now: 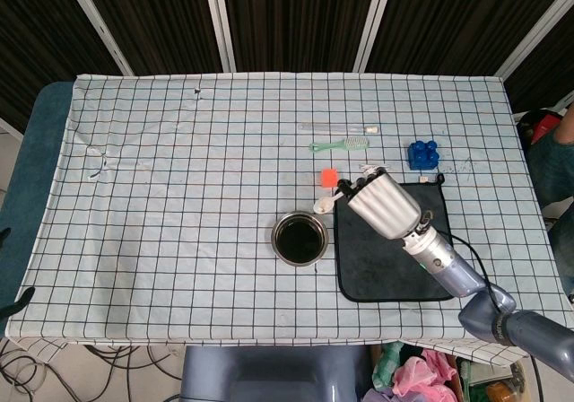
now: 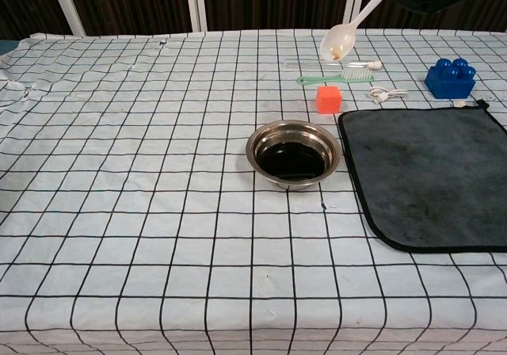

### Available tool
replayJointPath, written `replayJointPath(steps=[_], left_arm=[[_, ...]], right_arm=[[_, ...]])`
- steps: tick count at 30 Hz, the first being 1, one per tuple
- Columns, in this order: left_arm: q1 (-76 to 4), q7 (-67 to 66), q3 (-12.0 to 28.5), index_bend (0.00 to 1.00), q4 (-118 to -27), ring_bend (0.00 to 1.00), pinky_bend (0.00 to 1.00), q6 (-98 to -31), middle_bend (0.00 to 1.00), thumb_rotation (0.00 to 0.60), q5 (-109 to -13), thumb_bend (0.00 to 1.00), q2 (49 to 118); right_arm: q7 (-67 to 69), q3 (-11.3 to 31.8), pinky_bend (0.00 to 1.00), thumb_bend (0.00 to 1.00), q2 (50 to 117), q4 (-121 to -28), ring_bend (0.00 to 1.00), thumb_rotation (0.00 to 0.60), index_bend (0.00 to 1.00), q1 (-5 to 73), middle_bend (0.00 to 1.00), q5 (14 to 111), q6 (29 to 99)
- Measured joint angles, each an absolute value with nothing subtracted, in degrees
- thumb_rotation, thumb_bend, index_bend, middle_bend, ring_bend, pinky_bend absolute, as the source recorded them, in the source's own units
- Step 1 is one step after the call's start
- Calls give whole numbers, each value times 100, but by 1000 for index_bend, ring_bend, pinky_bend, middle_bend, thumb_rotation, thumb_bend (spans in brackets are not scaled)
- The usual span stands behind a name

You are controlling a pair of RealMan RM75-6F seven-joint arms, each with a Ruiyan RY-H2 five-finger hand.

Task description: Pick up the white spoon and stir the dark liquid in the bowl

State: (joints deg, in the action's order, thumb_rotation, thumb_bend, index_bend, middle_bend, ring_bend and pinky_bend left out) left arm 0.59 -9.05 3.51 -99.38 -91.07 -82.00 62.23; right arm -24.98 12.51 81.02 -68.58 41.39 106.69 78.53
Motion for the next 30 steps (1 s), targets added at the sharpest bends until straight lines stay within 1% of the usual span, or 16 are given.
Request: replayJointPath(steps=[8, 17, 30], left_arm=[[95, -857, 398, 82, -9939, 0, 0, -9194, 6, 600, -8169, 186, 6222], [103, -763, 429, 82, -9933, 0, 0, -9175, 6, 600, -8118, 186, 6183], [127, -718, 499, 82, -9927, 0, 0, -9219, 6, 600, -8031, 186, 6165]], right_arm=[[-2890, 973, 1000, 393, 8540, -6586, 1000, 600, 610, 4325, 900, 11067, 7893], [-3196, 742, 1000, 392, 9007, -6133, 1000, 600, 628, 4400, 903, 11247, 7979], [-3223, 530, 1000, 393, 9588, -5393, 1000, 600, 639, 4357, 903, 11141, 8026]])
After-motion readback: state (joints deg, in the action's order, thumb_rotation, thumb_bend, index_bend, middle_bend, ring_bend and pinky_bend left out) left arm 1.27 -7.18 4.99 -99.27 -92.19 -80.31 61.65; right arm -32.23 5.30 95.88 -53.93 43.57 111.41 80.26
